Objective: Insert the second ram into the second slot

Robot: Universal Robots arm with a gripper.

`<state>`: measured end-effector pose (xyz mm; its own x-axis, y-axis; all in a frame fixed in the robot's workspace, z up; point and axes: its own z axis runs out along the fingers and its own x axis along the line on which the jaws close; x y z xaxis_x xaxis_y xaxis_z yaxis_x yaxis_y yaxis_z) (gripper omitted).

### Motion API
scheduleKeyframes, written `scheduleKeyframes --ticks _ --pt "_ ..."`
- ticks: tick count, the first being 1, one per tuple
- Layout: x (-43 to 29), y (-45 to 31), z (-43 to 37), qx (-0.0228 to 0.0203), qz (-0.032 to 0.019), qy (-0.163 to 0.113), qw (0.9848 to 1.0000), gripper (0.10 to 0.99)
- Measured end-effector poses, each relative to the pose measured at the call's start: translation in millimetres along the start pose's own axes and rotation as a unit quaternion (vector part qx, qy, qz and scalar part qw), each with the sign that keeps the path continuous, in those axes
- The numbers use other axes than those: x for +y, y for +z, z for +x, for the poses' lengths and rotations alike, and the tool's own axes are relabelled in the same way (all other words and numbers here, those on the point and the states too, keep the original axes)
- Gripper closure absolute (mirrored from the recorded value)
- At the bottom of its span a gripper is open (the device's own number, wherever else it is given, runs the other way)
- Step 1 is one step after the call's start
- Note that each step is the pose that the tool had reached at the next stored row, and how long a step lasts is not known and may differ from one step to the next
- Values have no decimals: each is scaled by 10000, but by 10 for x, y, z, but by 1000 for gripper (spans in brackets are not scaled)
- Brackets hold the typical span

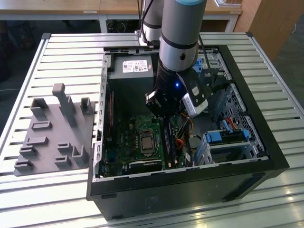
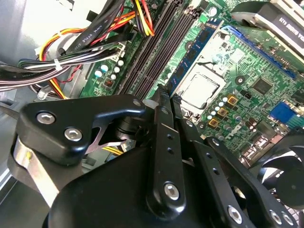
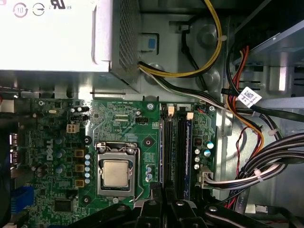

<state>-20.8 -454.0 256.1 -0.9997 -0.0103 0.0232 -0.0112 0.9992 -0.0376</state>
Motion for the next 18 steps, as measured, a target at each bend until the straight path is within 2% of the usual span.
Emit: scheduleKeyframes --ticks 7,18 --pt "1 20 -16 0 0 0 10000 945" --pt "5 130 -48 16 -1 3 10000 945"
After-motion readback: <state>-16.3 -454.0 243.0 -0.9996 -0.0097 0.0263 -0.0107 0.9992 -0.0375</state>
